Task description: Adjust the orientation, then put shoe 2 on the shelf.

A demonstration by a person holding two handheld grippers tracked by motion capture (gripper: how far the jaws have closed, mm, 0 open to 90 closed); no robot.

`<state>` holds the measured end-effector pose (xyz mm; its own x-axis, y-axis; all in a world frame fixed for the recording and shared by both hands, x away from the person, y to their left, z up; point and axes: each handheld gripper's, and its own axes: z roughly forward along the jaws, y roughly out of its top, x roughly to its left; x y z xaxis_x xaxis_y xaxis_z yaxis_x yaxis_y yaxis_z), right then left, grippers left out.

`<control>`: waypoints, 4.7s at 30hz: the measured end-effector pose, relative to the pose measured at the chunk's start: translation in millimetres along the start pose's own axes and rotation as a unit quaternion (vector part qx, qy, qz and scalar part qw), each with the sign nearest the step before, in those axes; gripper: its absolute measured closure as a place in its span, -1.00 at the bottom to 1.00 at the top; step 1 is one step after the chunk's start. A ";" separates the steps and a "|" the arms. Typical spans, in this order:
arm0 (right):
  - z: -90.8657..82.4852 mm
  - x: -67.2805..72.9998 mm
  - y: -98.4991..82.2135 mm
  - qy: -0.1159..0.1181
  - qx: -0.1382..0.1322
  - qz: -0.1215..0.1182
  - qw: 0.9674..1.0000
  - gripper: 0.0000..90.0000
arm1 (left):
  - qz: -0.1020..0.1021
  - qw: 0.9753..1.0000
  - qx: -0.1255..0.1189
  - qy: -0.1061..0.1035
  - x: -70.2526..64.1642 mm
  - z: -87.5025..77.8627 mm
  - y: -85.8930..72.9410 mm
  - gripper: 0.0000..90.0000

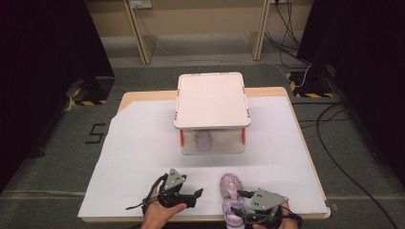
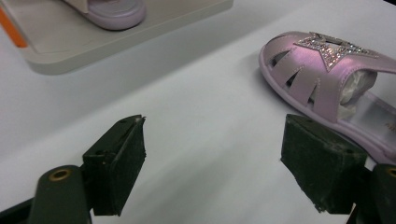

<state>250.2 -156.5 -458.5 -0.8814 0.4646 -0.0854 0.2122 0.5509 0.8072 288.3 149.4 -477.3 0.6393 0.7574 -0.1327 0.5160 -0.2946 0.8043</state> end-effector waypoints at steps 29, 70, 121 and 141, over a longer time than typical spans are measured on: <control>6.8 8.3 5.9 -0.089 0.028 -0.049 0.994 0.76 | -0.020 0.999 0.011 0.028 21.3 -13.7 -23.6 -0.53; 26.4 -46.3 35.5 -0.176 -0.022 -0.021 0.984 0.83 | -0.024 0.999 0.000 0.037 27.4 -15.9 -23.4 -0.55; 121.1 -114.4 77.3 -0.282 -0.007 -0.022 0.959 0.46 | -0.022 0.999 0.004 0.028 23.4 -13.3 -25.8 -0.55; 85.2 -81.6 43.3 -0.156 0.012 0.028 0.987 -0.16 | -0.026 0.999 0.005 0.025 23.9 -13.8 -25.7 -0.55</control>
<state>367.3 -111.4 -466.3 -0.6952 0.6843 -0.2200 0.2703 0.5325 0.8021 282.5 183.2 -493.2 0.5828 0.7997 -0.1441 0.5531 -0.2605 0.7913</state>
